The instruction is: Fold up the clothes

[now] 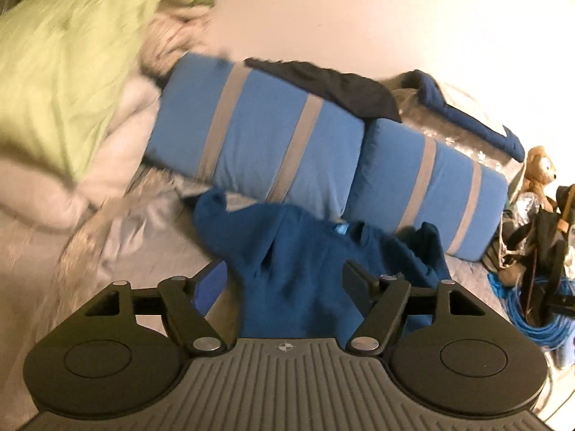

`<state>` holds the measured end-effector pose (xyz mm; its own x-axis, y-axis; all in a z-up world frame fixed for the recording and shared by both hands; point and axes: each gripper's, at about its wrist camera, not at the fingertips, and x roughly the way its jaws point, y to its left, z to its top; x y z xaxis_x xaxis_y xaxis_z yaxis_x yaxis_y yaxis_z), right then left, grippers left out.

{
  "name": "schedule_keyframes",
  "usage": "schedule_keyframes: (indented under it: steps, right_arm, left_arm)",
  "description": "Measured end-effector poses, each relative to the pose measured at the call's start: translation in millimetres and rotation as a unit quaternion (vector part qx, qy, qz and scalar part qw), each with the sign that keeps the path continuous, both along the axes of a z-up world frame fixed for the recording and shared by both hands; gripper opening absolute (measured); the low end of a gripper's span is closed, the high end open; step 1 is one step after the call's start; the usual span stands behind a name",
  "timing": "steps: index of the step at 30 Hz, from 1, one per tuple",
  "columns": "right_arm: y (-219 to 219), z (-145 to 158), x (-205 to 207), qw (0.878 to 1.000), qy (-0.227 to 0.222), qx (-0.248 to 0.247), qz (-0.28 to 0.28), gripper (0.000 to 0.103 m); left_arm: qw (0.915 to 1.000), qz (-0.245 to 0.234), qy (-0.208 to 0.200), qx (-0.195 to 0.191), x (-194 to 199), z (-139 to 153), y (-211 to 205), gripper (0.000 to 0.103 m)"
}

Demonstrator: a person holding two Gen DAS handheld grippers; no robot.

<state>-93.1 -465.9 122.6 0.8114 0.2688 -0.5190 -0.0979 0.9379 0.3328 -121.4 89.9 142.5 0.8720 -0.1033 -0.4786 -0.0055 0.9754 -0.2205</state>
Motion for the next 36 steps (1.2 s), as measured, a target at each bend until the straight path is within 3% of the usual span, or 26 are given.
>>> schedule_keyframes:
  steps: [9, 16, 27, 32, 36]
  right_arm:
    - [-11.3, 0.3, 27.6, 0.999, -0.034, -0.01, -0.037, 0.103]
    - [-26.7, -3.7, 45.9, 0.996, -0.053, -0.045, -0.058, 0.103]
    - [-25.4, -16.7, 95.9, 0.991, -0.063, -0.117, -0.009, 0.103]
    - [-21.0, -39.8, 120.0, 0.993, -0.045, -0.106, 0.0, 0.103]
    - [-21.5, -62.2, 141.9, 0.995, -0.033, -0.092, -0.002, 0.102]
  left_arm:
    - [0.9986, -0.034, -0.026, 0.032, 50.6, -9.6, -50.2, 0.072]
    - [0.9976, -0.057, -0.005, 0.038, 74.9, -43.0, -76.5, 0.072]
    - [0.994, -0.048, 0.013, 0.098, 64.2, -94.7, -94.8, 0.072]
    - [0.9943, -0.027, 0.009, 0.103, 60.8, -100.3, -92.4, 0.073]
    - [0.9908, -0.021, 0.016, 0.132, 62.2, -102.2, -100.9, 0.073]
